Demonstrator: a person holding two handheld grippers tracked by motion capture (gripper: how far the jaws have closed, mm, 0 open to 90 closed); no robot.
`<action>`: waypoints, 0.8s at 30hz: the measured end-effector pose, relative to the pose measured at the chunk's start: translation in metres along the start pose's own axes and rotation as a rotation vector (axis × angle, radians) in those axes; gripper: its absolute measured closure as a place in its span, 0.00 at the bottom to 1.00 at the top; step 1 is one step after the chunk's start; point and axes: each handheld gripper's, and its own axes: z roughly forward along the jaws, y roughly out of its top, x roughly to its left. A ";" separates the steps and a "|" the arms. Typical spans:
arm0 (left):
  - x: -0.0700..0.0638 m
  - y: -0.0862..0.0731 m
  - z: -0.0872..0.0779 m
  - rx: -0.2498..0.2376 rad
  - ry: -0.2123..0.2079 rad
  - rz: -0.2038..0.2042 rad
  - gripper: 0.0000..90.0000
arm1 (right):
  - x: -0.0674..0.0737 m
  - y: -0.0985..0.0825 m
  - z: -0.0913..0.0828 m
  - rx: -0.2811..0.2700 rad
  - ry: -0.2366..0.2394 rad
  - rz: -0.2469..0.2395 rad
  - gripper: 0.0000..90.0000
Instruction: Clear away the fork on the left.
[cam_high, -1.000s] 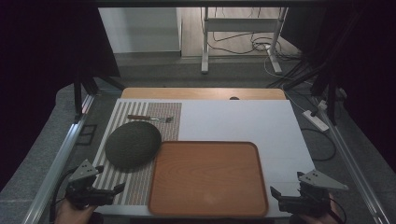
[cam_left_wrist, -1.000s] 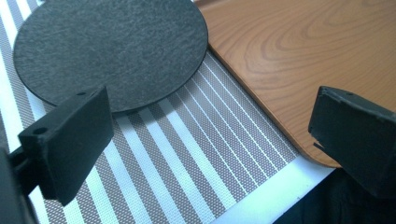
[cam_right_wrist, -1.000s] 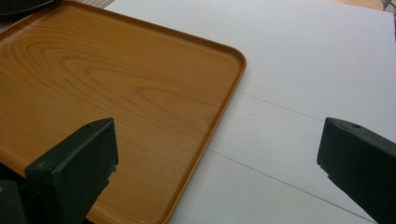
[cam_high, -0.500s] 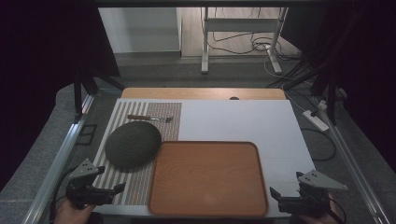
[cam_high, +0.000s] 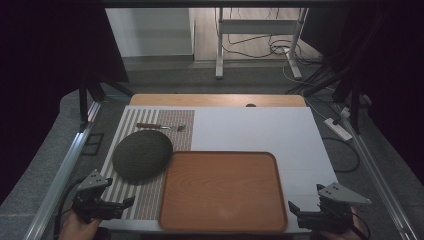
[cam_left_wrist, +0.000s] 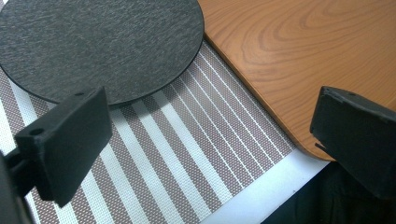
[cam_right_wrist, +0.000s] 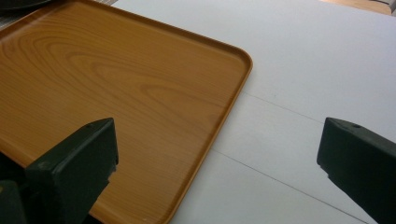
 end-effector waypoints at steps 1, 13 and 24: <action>0.000 0.000 0.000 0.000 0.000 0.000 0.00 | 0.000 0.000 0.000 0.000 0.000 0.000 0.00; 0.001 0.008 0.006 -0.018 -0.024 0.014 0.00 | 0.000 0.000 0.000 0.004 -0.001 -0.004 0.00; 0.009 0.017 0.016 -0.014 -0.043 0.028 0.00 | 0.000 0.000 0.000 0.007 -0.001 -0.006 0.00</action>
